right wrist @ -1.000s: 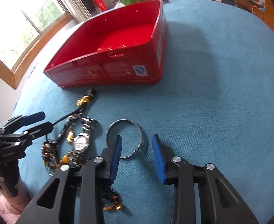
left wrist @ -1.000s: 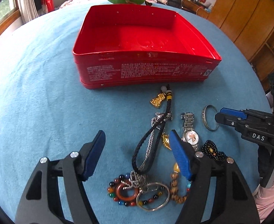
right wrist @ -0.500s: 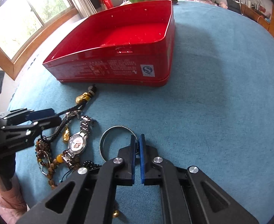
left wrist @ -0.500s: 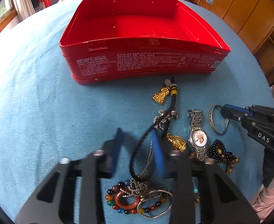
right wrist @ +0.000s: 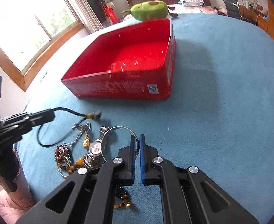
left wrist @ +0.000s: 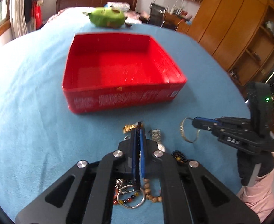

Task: Organize jewelry
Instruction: 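Grasp the silver bangle with the right tool while the left tool grasps the black cord with gold pendant, then carry the bangle and cord into the red tray and open both tools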

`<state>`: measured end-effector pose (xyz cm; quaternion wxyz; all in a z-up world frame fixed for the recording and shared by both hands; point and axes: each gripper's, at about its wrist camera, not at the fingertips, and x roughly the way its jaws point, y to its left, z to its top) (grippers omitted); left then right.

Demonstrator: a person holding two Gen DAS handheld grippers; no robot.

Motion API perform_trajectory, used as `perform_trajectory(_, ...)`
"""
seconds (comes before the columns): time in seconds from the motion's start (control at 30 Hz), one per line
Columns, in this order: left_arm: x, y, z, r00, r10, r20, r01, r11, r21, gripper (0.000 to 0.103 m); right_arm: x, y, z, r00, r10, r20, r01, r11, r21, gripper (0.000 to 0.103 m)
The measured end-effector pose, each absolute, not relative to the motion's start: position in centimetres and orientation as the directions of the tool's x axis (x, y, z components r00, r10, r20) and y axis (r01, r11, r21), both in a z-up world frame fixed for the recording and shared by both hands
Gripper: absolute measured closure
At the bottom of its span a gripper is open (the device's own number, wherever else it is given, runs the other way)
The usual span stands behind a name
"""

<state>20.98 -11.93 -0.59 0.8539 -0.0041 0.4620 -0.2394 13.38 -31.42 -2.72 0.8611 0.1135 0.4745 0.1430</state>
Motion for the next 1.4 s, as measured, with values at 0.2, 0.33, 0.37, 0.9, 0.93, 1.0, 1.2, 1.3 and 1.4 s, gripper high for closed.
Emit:
perform_trajectory(0.2,20.5,-11.7,2.6,0.509,-0.454,-0.732,0.428,0.871,-0.243,0.101,13.6,-31.2,-0.9,0.539,0.373,-0.755,-0.159,0.925,0.344,0.099)
perform_trajectory(0.33,19.2,-9.8,4.9,0.547,-0.48,-0.686,0.435,0.863,-0.257,0.101,14.3,-31.1,0.2,0.555,0.381,-0.739,-0.17,0.922,0.348,0.099)
perform_trajectory(0.37,18.8,-9.5,5.5,0.557,-0.483,-0.676,0.435,0.863,-0.257,0.101,14.5,-31.0,0.5,0.56,0.383,-0.735,-0.171,0.921,0.349,0.099)
perform_trajectory(0.9,29.1,-9.0,4.7,0.674,-0.402,-0.62,0.31,0.916,-0.256,0.101,25.2,-29.9,1.6,0.613,0.336,-0.715,-0.101,0.931,0.351,0.099)
perform_trajectory(0.93,30.0,-9.0,3.9,0.671,-0.388,-0.632,0.295,0.921,-0.253,0.101,26.0,-29.7,1.2,0.612,0.327,-0.72,-0.091,0.934,0.346,0.099)
perform_trajectory(1.0,31.4,-8.9,2.6,0.657,-0.376,-0.654,0.28,0.926,-0.252,0.101,27.1,-29.4,0.4,0.605,0.311,-0.733,-0.087,0.941,0.328,0.099)
perform_trajectory(1.2,33.6,-9.1,-0.4,0.609,-0.315,-0.728,0.228,0.949,-0.219,0.09,27.6,-29.0,-0.9,0.59,0.303,-0.749,-0.096,0.947,0.308,0.09)
perform_trajectory(1.3,33.2,-8.7,-0.1,0.624,-0.303,-0.721,0.217,0.953,-0.213,0.056,27.2,-29.4,-0.4,0.607,0.301,-0.735,-0.093,0.946,0.31,0.088)
perform_trajectory(1.4,32.1,-8.8,0.7,0.644,-0.299,-0.704,0.233,0.953,-0.192,0.056,26.6,-29.7,-0.1,0.614,0.302,-0.729,-0.086,0.944,0.319,0.088)
